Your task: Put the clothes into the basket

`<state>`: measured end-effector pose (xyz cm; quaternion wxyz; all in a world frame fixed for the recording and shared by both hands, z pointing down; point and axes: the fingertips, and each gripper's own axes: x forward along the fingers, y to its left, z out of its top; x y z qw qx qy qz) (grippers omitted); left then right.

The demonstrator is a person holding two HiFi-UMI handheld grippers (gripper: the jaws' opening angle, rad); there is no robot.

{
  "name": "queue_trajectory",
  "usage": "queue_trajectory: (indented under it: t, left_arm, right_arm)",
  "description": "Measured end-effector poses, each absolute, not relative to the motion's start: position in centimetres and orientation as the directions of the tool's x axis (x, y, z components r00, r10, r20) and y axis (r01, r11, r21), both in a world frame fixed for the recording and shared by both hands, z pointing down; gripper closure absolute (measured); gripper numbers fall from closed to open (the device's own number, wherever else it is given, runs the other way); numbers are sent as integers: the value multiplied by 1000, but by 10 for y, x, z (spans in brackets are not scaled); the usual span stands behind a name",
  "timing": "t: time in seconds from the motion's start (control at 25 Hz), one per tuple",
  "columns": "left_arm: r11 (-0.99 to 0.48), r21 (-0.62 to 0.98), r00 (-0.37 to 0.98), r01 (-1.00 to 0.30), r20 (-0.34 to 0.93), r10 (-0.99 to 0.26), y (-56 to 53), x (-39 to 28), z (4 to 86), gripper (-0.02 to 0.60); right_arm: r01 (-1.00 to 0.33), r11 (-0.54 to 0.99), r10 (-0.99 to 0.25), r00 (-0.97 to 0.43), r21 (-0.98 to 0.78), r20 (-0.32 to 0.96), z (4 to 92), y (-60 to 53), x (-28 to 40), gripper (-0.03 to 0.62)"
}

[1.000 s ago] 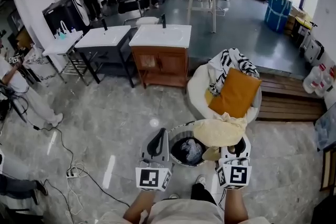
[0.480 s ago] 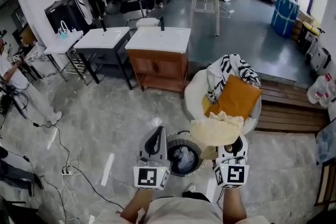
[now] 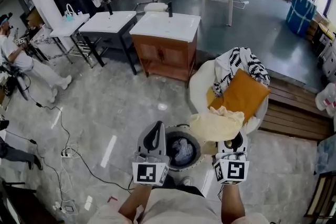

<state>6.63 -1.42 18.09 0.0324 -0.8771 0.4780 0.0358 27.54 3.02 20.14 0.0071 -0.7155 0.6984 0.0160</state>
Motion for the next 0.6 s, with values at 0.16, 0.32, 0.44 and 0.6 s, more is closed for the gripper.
queue_trajectory:
  t: [0.16, 0.32, 0.44, 0.6]
  left_arm:
    - [-543, -10, 542, -840, -82, -837, -32, 64, 198, 574]
    - [-529, 19, 526, -848, -85, -846, -57, 56, 215, 577]
    - [-527, 22, 526, -849, -40, -849, -66, 45, 245, 577]
    - [-515, 33, 514, -857, -12, -857, -84, 29, 281, 577]
  right_arm:
    - [-1000, 2, -1000, -2, 13, 7, 222, 9, 270, 427]
    - [-999, 43, -997, -42, 20, 62, 248, -19, 257, 427]
    - [-998, 62, -987, -62, -4, 151, 287, -30, 241, 427]
    - [-996, 83, -966, -86, -20, 246, 332, -56, 225, 427]
